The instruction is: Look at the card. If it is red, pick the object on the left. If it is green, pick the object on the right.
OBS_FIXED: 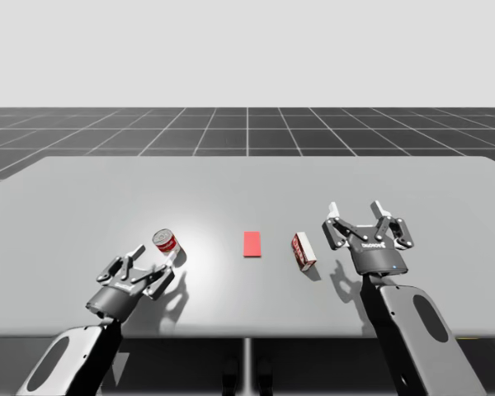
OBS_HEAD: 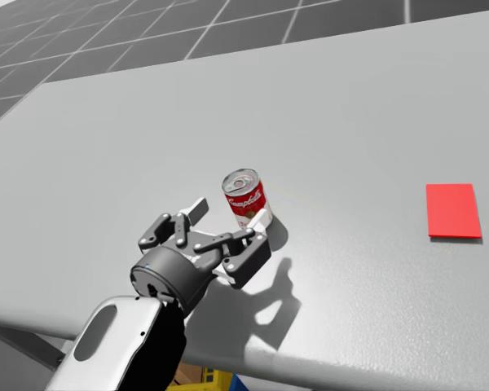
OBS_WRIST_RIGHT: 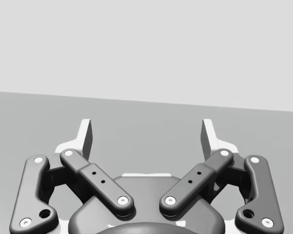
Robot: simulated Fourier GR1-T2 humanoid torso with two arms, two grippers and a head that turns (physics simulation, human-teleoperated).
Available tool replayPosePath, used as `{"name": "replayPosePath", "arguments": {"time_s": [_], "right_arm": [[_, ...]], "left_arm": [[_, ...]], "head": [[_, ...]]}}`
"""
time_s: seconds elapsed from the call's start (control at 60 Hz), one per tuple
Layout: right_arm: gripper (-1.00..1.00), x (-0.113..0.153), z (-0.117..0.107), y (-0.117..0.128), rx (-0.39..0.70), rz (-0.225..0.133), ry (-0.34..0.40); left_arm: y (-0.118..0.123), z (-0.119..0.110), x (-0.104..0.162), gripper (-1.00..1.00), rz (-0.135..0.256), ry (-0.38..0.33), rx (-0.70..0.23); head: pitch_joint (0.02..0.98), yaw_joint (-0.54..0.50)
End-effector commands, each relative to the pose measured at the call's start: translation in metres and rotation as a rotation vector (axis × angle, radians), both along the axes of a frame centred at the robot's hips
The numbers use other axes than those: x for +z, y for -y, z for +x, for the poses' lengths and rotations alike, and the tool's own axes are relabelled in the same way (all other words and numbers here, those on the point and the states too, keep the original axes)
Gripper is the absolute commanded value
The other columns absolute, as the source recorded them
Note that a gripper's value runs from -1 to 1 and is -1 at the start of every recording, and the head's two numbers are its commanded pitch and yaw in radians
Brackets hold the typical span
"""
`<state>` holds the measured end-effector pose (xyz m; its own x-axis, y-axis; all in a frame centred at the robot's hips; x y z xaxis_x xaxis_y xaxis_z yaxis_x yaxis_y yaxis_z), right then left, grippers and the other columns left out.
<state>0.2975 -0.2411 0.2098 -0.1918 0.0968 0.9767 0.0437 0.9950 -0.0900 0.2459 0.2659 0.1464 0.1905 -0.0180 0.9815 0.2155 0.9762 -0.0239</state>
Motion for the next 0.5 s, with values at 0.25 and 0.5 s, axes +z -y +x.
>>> {"name": "replayPosePath", "arguments": {"time_s": [0.25, 0.5], "right_arm": [[-1.00, 0.002, 0.000, 0.002, -0.003, 0.004, 0.005], [-1.00, 0.002, 0.000, 0.003, -0.005, 0.003, 0.009]], "left_arm": [[0.015, 0.037, -0.011, -1.00, -0.028, -0.060, 0.033], [0.017, 0.049, -0.016, -1.00, -0.055, -0.081, 0.047]], "head": [[0.814, 0.39], [0.808, 0.39]]}}
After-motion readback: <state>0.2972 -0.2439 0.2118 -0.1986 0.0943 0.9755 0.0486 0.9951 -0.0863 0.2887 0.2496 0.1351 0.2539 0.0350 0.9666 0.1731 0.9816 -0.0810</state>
